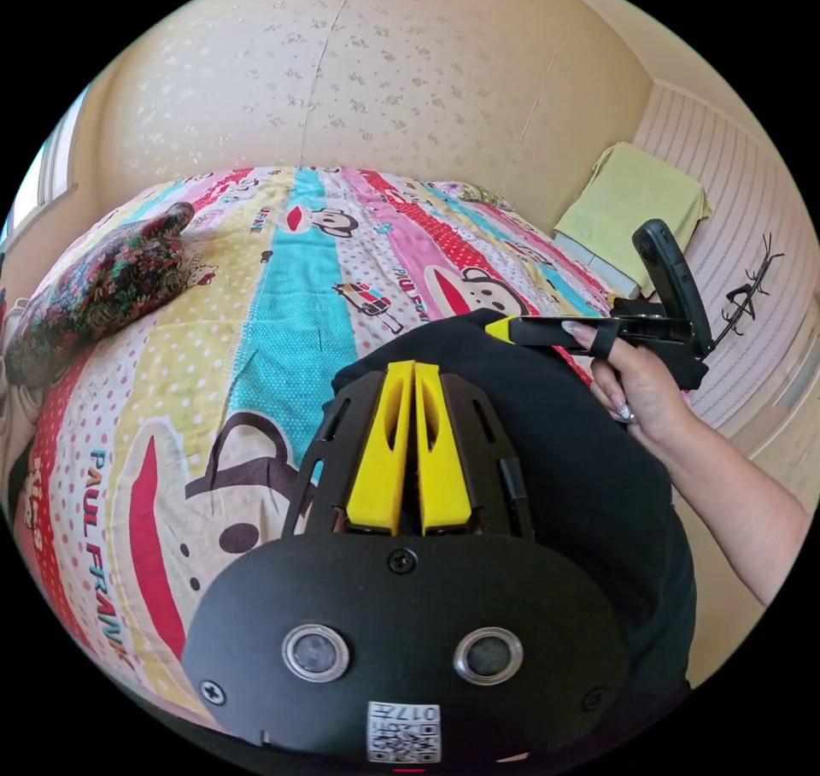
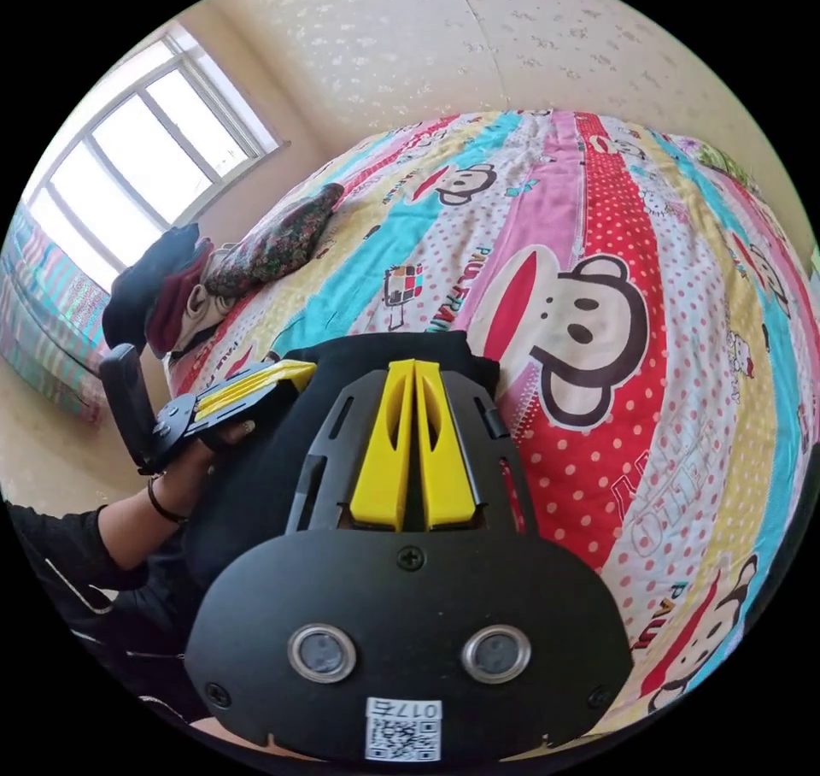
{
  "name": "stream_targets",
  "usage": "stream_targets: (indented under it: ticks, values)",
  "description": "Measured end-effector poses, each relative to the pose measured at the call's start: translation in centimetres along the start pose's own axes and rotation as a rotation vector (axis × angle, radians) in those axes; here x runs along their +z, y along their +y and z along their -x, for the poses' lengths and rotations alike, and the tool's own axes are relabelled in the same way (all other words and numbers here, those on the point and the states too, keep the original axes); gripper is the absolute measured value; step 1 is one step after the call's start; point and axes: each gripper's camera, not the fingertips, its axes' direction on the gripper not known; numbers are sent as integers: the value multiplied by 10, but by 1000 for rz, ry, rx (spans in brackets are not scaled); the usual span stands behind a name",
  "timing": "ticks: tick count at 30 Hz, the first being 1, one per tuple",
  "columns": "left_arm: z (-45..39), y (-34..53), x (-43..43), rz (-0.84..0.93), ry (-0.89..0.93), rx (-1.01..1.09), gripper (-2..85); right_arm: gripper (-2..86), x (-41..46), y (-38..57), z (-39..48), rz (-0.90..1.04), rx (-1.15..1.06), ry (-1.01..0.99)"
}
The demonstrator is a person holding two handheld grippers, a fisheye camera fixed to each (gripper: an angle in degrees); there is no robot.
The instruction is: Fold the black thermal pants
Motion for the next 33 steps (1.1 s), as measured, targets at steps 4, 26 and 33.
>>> stream_targets:
  ticks: [4, 26, 33]
  values:
    - [48, 3, -29, -40, 510, -268, -9, 14, -113, 57, 10, -401, 31, 67]
    - [-154, 20, -10, 65, -269, 515, 4, 260, -139, 356, -3, -685, 637, -502]
    - [-121, 5, 0, 127, -55, 349, -4, 263, -141, 344, -4, -730, 591, -476]
